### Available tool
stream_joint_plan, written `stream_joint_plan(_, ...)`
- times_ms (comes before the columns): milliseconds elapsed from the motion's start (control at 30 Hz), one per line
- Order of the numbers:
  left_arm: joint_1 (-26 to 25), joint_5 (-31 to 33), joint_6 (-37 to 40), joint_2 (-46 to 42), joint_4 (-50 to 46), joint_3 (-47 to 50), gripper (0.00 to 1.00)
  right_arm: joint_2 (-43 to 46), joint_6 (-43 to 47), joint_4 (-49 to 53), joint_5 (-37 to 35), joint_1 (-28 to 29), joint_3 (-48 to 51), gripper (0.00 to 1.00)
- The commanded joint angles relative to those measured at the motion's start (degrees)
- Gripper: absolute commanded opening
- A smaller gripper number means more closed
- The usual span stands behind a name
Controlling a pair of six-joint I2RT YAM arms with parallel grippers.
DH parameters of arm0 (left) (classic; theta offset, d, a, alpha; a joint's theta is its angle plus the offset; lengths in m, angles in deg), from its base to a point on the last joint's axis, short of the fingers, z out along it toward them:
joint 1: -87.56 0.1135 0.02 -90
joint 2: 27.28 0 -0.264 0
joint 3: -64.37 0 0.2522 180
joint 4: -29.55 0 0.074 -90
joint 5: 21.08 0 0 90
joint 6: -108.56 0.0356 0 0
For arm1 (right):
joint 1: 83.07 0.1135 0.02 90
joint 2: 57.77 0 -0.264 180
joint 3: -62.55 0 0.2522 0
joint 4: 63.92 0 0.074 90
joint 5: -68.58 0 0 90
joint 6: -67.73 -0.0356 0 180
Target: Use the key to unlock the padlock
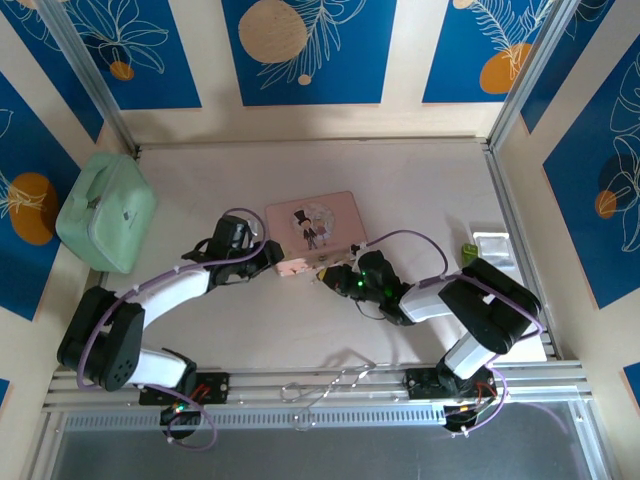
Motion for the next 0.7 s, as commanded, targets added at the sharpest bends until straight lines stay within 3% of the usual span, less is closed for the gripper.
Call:
stream_joint_plan(0, 2.07, 4.80, 1.76, 1.62, -6.71, 0.54, 0.48, 1.42, 0.43, 1.83, -1.41, 0.32, 0.41, 0.00)
stream_joint_plan(667, 2.32, 4.89, 2.84, 1.70, -6.79, 0.60, 0.48, -2.11, 3.22, 3.91, -0.35, 0.41, -1.86, 0.00)
